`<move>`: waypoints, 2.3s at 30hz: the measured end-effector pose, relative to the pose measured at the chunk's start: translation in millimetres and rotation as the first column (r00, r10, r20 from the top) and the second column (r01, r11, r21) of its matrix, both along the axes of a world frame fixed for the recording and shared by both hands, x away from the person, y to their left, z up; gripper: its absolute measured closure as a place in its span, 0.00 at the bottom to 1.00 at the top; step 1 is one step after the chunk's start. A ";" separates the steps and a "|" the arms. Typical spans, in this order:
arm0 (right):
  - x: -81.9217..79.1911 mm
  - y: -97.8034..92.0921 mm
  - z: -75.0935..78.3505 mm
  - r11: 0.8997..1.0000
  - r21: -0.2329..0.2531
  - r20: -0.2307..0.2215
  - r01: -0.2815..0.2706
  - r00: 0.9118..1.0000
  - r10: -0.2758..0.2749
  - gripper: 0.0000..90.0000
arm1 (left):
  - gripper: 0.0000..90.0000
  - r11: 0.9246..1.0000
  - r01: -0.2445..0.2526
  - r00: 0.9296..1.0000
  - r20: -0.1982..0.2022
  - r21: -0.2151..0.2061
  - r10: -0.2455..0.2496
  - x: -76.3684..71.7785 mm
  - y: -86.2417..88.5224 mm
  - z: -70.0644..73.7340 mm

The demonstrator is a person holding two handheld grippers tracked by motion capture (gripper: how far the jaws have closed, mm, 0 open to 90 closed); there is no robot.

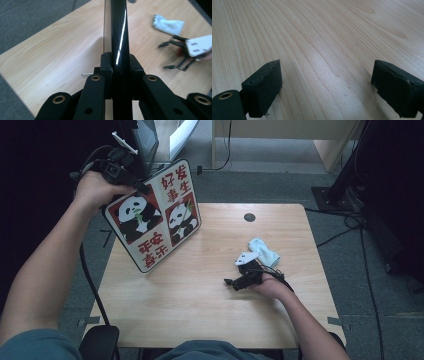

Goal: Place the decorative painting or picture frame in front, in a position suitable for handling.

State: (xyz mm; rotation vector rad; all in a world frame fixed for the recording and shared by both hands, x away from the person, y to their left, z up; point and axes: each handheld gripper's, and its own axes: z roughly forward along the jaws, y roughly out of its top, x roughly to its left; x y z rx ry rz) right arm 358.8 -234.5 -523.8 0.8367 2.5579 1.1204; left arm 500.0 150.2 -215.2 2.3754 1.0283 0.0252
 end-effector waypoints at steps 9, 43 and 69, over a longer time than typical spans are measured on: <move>-0.3 0.0 0.0 1.000 0.000 0.000 0.002 1.000 -0.002 0.11 | 0.89 0.993 0.109 0.994 0.013 -0.038 -0.108 -41.3 -31.1 -2.9; -0.8 -0.2 -0.1 1.000 0.000 0.003 0.003 1.000 -0.003 0.11 | 0.88 0.991 0.078 0.993 -0.078 -0.107 -0.087 -56.3 -60.9 -27.4; -0.8 -0.2 -0.1 1.000 0.000 0.003 0.002 1.000 -0.002 0.11 | 0.46 0.983 0.053 0.995 -0.069 -0.175 -0.066 -56.4 -54.2 -26.4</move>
